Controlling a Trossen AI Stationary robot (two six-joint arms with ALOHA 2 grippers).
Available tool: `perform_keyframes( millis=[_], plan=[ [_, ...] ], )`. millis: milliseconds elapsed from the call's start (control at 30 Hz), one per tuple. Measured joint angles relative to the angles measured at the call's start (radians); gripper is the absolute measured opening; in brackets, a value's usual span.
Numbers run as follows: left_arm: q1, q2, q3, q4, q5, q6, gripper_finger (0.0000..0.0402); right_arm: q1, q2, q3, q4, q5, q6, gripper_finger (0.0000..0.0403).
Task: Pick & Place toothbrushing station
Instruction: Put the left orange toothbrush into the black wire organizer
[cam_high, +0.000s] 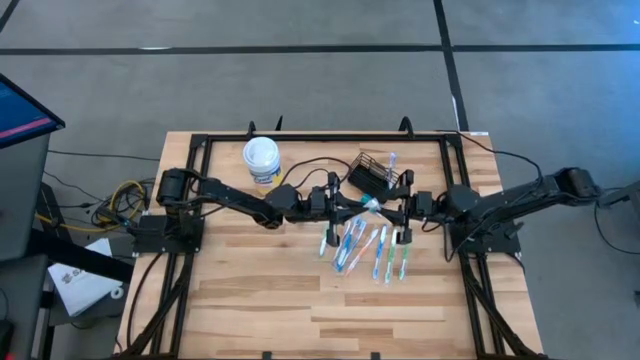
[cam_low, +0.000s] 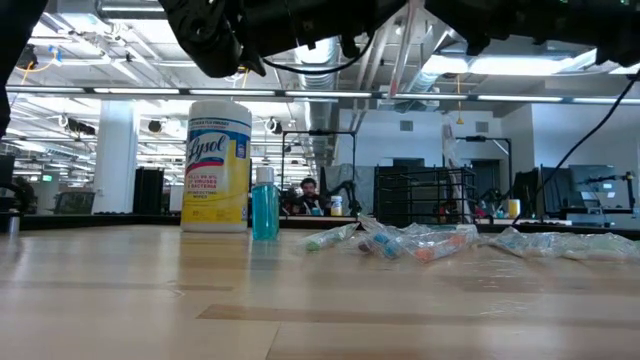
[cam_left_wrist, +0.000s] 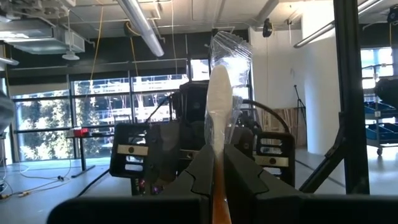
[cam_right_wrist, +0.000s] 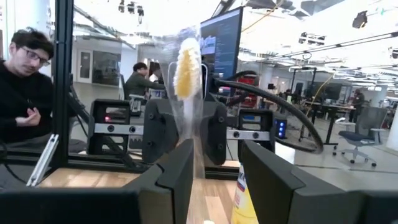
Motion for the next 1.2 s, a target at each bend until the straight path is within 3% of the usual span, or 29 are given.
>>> perform_keyframes(
  millis=[300, 800, 1200],
  plan=[
    [0.000, 0.000, 0.000, -0.011, 0.000, 0.003, 0.0009, 0.000, 0.041, 0.036, -0.001, 0.000, 0.000, 0.0127],
    [0.008, -0.015, 0.000, -0.014, 0.000, 0.027, 0.0009, 0.036, -0.043, 0.036, -0.112, 0.000, -0.018, 0.0127],
    [0.008, -0.015, 0.000, -0.038, 0.000, 0.027, 0.0009, 0.053, -0.014, 0.036, -0.042, 0.000, -0.024, 0.0127]
  ],
)
